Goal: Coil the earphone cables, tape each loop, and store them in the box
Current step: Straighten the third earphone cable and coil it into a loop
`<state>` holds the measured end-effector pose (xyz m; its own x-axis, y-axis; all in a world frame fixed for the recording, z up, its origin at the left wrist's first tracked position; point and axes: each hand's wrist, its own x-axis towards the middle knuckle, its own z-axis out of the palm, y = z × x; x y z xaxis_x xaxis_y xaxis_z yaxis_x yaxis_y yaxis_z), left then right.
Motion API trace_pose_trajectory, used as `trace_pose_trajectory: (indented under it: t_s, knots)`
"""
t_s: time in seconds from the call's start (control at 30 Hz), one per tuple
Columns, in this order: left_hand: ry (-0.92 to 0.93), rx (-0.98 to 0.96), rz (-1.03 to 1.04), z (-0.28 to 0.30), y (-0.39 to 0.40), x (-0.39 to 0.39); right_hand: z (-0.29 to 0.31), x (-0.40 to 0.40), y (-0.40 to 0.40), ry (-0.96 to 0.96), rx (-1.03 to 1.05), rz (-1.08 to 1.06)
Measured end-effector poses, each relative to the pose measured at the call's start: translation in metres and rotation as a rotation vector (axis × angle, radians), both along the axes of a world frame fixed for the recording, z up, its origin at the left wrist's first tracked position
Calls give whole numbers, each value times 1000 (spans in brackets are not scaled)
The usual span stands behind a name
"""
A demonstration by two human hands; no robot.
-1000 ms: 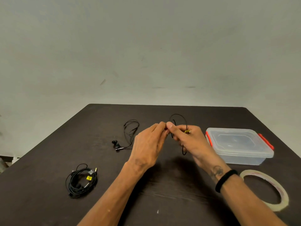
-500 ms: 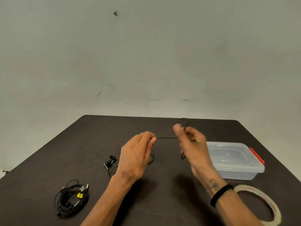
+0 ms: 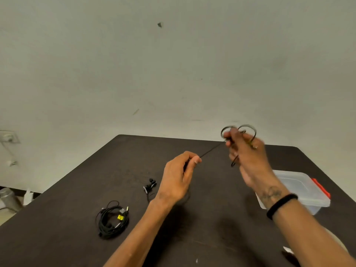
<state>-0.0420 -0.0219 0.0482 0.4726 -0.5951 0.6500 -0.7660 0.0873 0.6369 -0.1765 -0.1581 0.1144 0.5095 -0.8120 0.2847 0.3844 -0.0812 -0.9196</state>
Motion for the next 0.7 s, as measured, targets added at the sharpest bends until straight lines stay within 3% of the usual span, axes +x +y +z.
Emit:
trace_pose_trajectory:
  t_s: [0.1,0.23,0.33,0.5,0.7]
  knots:
    - [75,62,-82,15,14,9,34,1,2,-49,-35,-19]
    - [47,63,-122,62,24,8,49,0,26,275,-314,-80]
    - [-108,55,-101,97,26,-1,53,-5,50,412,-318,29]
    - [-391,103,-24,130,29,-11,68,-15,62,387,-107,194]
    - [-266,113,-114,162,43,-21,84,-30,53,146,-75,337]
